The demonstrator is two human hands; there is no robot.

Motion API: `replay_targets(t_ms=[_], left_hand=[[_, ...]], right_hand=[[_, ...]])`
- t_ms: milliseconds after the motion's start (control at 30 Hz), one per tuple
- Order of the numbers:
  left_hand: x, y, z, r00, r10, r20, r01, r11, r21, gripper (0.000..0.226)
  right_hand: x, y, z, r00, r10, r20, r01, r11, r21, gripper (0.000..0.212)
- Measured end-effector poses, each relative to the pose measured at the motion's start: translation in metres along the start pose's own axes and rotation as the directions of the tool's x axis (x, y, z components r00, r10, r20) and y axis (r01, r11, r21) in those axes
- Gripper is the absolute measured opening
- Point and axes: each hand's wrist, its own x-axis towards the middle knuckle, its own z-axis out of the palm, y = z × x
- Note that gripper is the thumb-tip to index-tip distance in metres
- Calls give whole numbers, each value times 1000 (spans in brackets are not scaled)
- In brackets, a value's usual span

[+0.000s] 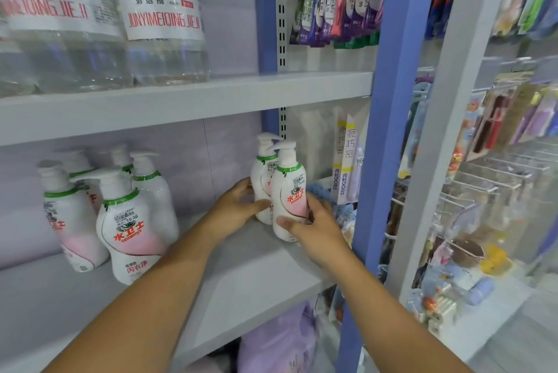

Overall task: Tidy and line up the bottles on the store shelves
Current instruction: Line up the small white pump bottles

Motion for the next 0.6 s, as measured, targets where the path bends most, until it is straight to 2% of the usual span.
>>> replay_targets(t_ms=[67, 300, 367, 467, 600], left_hand=[[2, -7, 5, 1000, -2, 3, 2, 999, -46, 45], [0, -15, 9, 1000, 19, -14, -21, 993, -115, 33], [1, -14, 9, 1000, 30, 5, -29, 990, -136, 31], [1, -9, 11, 997, 57, 53, -49, 989, -141, 36], [2, -8, 11, 997, 54, 59, -43, 985, -167, 37]], right_hand=[[0, 2, 0, 1000, -9, -3, 9, 1000, 1, 54], [-3, 6, 3, 996, -56, -73, 54, 998, -26, 51], [-2, 7, 5, 993, -71, -98, 66, 997, -51, 54], [-2, 9, 6, 991, -70, -116, 66, 997, -41, 70], [-1, 11, 5, 990, -74, -119, 72, 997, -21, 71]])
